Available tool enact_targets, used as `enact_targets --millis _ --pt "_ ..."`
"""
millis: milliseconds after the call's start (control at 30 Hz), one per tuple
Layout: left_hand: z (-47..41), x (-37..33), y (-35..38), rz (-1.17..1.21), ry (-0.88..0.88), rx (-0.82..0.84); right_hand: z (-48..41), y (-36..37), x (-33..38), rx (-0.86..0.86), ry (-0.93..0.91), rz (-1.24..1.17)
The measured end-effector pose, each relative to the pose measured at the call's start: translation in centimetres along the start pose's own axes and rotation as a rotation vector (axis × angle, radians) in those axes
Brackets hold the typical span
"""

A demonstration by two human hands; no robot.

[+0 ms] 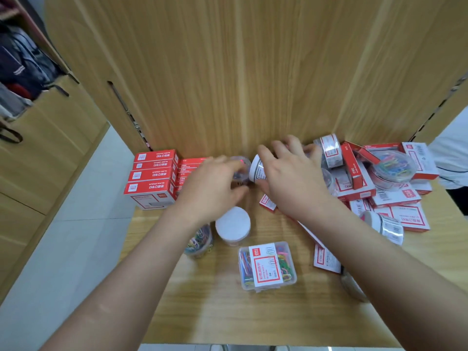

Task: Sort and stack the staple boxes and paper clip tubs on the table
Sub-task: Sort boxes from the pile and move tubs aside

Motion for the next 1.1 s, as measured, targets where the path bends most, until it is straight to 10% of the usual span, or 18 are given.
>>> enact_targets --millis 200,567,933,1100 --pt "-3.1 0.6 1.1 -0.345 -0.11 -0.008 -1.2 2.0 0.5 0.092 -0.005 -0.011" --pt "0.0 1.4 0.2 -0.009 -0.081 0.139 -1.0 -1.5 -1.4 -0.052 0.147 -0.476" --pt "0.8 1.6 -1.2 0.174 -0.132 -0.077 -1.4 1.0 1.2 -0.04 0.013 -0.178" --pt "-1.5 0.8 0.4 0.058 -0.102 0.075 -0.2 0.4 -0.1 0.073 -0.018 -0.23"
Point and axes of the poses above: each hand's wrist, its own z-axis away from the middle knuckle, its own y-axis out of the palm, x = y × z, the point moved 5 cm from there along -z, towards the middle knuckle, and after that the axes turned 3 degrees about x, right-handed, at the moved point
